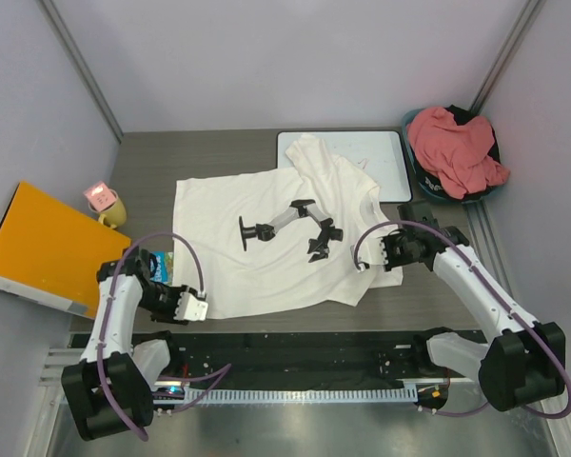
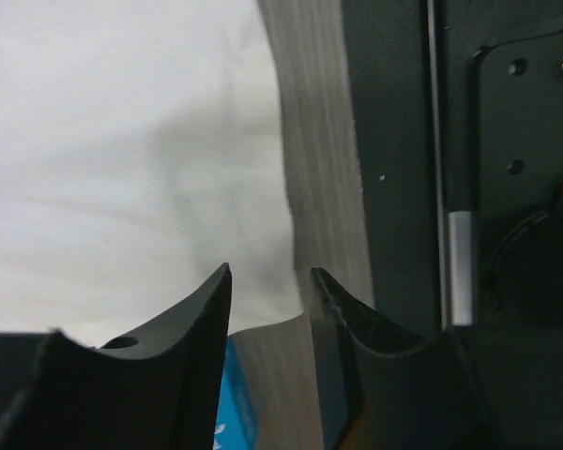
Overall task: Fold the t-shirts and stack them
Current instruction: Grap the side of the flattened tshirt closest away from the robot with both arms
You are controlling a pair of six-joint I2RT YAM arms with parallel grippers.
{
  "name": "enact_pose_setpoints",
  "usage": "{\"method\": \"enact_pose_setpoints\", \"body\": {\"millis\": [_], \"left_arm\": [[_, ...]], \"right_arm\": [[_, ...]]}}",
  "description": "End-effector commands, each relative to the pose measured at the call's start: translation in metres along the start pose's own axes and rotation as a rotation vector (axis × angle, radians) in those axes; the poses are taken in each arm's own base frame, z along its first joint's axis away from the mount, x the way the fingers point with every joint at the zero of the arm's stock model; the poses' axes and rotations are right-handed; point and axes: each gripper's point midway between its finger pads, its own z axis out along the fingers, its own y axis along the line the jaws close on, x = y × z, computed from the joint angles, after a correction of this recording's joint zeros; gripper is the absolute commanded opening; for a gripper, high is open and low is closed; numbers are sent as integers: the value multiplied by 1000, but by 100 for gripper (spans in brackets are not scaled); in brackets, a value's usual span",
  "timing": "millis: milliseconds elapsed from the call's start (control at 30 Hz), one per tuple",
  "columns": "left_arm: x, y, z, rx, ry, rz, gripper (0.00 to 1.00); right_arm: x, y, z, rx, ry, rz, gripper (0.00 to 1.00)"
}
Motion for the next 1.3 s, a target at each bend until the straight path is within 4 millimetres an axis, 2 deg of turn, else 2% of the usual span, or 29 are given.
{"method": "enact_pose_setpoints", "body": {"millis": [0, 100, 333, 367, 533, 933, 1267], "left_arm": [[-7, -11, 21, 66, -41, 571, 45], [2, -18, 33, 74, -14, 578, 47], [19, -15, 54, 51, 22, 597, 45], [23, -8, 56, 28, 43, 617, 45], [29, -5, 63, 22, 47, 623, 40], [34, 39, 55, -133, 94, 658, 43], [36, 41, 56, -121, 94, 680, 41]], "right_arm": [[1, -34, -7, 96, 15, 14, 1], [2, -36, -6, 94, 15, 18, 1], [-1, -40, -3, 103, 1, 25, 1], [-1, -40, -3, 101, 1, 26, 1], [-1, -40, -2, 101, -1, 32, 1], [2, -37, 4, 94, 8, 43, 1], [3, -39, 8, 91, 12, 47, 1]]}}
